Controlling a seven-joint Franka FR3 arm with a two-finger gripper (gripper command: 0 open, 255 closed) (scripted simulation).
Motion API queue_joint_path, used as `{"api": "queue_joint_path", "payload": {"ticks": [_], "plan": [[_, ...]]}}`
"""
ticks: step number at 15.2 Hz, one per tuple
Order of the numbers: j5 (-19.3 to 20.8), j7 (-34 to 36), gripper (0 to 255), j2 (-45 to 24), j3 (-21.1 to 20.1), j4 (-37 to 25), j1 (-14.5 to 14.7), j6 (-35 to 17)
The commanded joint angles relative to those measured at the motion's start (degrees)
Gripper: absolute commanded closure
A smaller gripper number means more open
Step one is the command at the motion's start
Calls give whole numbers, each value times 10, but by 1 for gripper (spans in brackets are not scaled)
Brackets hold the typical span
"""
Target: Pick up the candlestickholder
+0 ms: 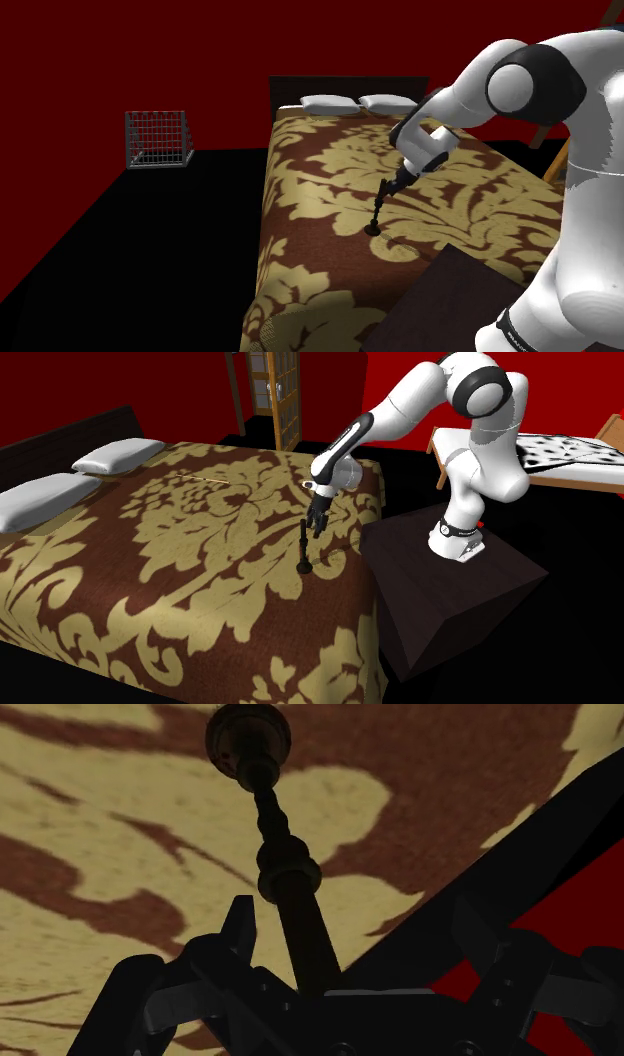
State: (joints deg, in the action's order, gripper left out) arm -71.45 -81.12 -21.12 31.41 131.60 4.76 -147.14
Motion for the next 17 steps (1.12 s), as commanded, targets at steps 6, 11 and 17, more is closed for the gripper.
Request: {"api": "queue_joint_path", "payload": {"ticks": [6,11,17], "plan": [[-104,-82,0,-100,-39,-70,-53,28],[-133,-106,0,-128,-50,-82,-63,28],[-132,-106,255,-128,-50,-83,-62,28]]}}
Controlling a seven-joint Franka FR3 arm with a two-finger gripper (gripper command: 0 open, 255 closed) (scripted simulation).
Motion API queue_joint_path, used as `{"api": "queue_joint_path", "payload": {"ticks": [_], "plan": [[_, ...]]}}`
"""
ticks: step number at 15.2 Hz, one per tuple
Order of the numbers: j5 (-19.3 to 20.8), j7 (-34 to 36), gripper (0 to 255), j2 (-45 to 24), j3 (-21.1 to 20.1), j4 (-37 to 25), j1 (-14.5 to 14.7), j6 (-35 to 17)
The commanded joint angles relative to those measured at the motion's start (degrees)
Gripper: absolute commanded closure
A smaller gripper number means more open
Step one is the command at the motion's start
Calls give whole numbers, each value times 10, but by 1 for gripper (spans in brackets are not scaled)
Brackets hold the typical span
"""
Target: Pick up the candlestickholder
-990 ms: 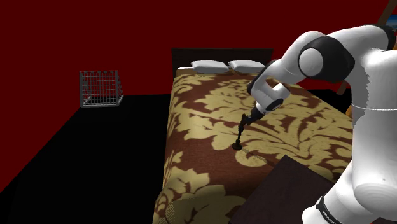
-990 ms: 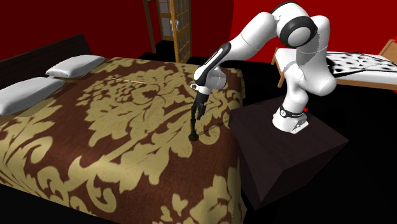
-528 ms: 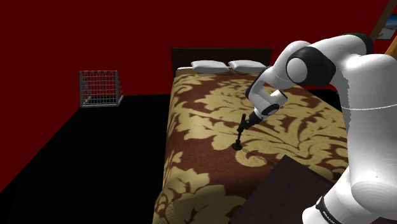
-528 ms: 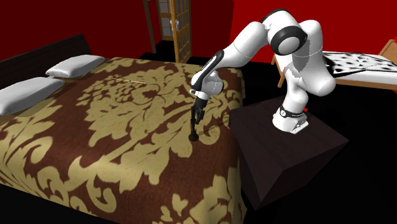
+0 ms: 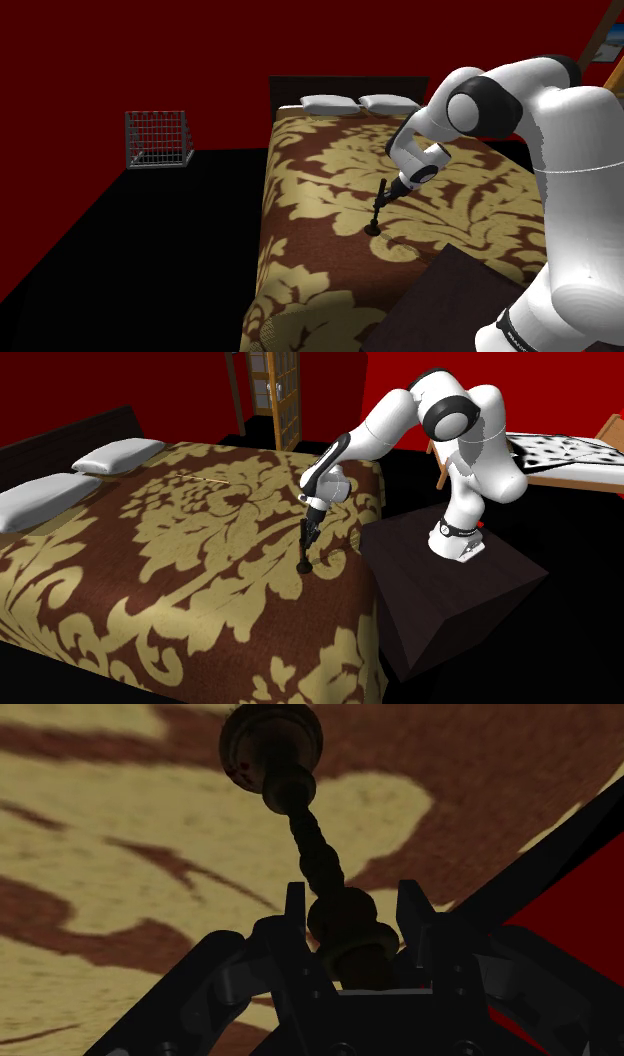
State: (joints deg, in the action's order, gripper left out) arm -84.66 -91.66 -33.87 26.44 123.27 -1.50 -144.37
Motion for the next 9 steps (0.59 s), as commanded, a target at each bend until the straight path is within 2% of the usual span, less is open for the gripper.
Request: {"api": "queue_joint_path", "payload": {"ticks": [1,4,9], "plan": [[0,0,255,0,0,0,0,0],[0,-1,255,0,0,1,0,0],[40,34,255,38,16,18,14,1]]}}
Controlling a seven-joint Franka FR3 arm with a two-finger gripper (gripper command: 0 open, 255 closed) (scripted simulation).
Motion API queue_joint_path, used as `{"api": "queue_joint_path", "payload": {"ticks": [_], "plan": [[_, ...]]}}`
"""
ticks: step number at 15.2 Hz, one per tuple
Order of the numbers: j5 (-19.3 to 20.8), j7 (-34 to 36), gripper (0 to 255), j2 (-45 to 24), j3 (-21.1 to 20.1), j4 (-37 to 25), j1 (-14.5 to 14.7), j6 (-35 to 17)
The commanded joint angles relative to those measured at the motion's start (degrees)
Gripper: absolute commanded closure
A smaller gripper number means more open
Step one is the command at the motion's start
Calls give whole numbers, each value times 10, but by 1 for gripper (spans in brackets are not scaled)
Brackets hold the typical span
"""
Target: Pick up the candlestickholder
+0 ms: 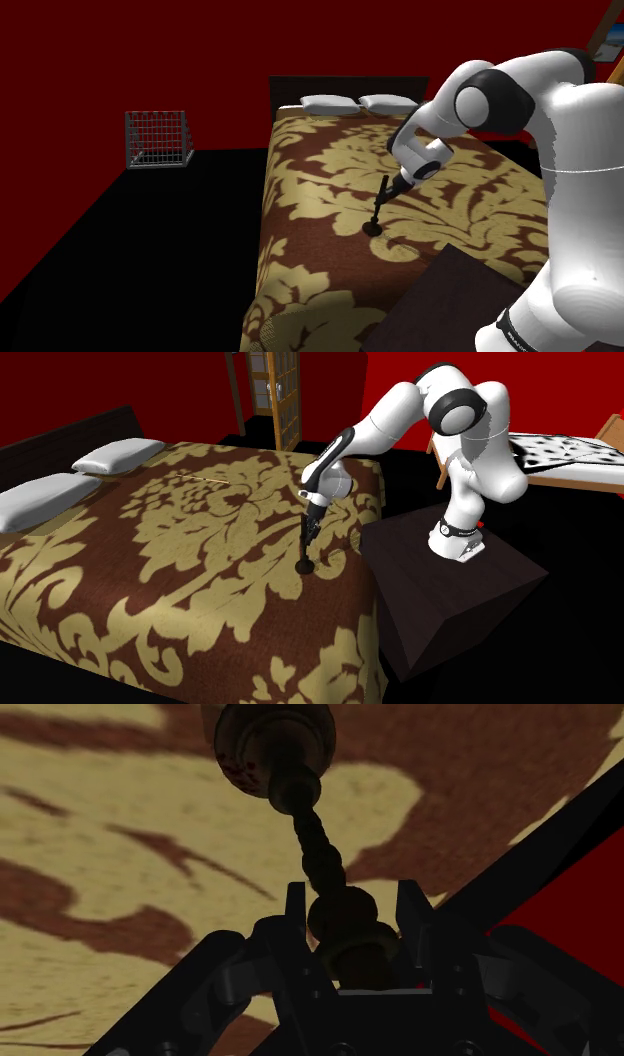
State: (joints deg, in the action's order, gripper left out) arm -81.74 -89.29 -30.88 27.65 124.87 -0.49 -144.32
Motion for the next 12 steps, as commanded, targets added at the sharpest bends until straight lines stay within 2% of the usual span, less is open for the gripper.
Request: {"api": "queue_joint_path", "payload": {"ticks": [1,10,12], "plan": [[19,17,255,16,7,6,6,0],[100,87,255,84,39,30,33,3],[101,88,255,85,40,30,33,3]]}}
